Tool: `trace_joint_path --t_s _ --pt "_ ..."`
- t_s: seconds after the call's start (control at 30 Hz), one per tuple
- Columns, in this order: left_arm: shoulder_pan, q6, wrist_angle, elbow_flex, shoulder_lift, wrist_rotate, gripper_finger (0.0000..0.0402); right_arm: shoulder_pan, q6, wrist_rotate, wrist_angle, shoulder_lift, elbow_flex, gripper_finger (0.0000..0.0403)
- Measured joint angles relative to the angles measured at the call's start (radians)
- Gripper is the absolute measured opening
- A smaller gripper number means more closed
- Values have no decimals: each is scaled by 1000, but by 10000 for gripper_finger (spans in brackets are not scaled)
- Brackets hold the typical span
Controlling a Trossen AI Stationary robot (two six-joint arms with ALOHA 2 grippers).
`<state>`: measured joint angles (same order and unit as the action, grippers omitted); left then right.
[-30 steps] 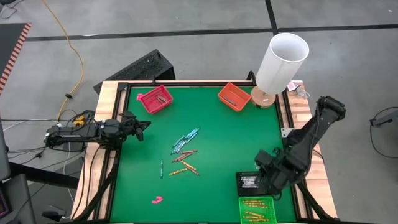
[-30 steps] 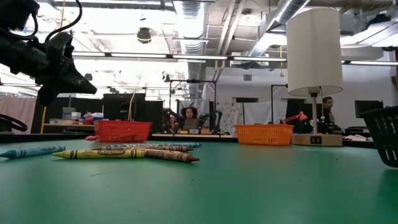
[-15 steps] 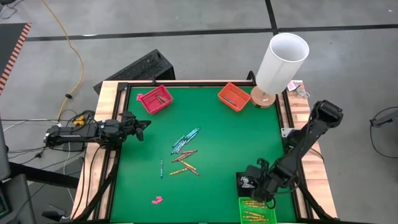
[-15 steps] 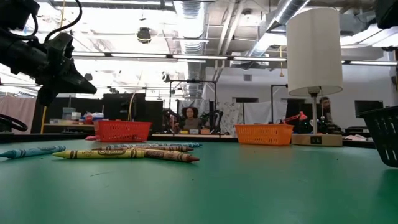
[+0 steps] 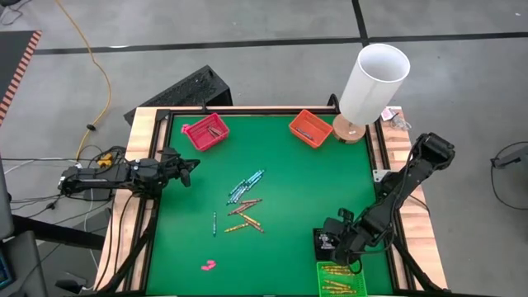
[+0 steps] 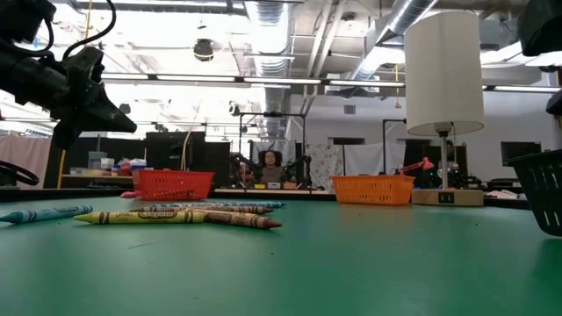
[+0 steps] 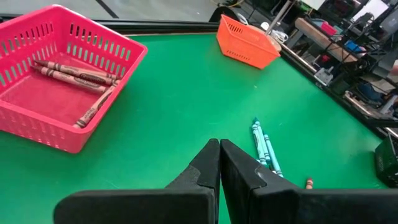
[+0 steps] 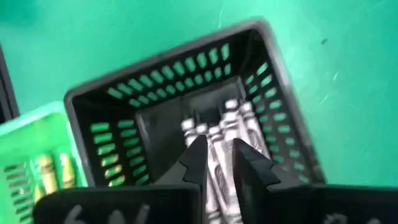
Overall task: Sort crayons
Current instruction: Put the black crayon into the black bin, then put the blue crayon into the orange bin
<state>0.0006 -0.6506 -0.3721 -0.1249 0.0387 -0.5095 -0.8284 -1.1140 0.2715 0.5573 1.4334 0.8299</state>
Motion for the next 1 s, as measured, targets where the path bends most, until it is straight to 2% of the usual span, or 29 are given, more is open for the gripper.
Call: trace_joint_path --t_s 0.2,0.33,0.43,0.6,0.7,0.83,1.0 --pt "0 0 0 0 0 0 0 3 19 -82 -35 -19 8 86" --pt "0 0 0 0 0 0 0 39 70 -84 -42 -68 60 86" --pt "0 0 0 0 0 0 0 96 144 -47 -44 -101 101 86" --pt "0 -1 0 0 0 1 0 248 341 72 -50 -120 156 87" --pt "0 0 0 0 0 4 0 365 504 83 -92 -120 170 87" --pt "0 -1 0 0 0 7 0 536 702 -11 -174 -120 171 87" --pt "0 -1 0 0 0 7 0 737 858 -169 -217 -112 171 87"
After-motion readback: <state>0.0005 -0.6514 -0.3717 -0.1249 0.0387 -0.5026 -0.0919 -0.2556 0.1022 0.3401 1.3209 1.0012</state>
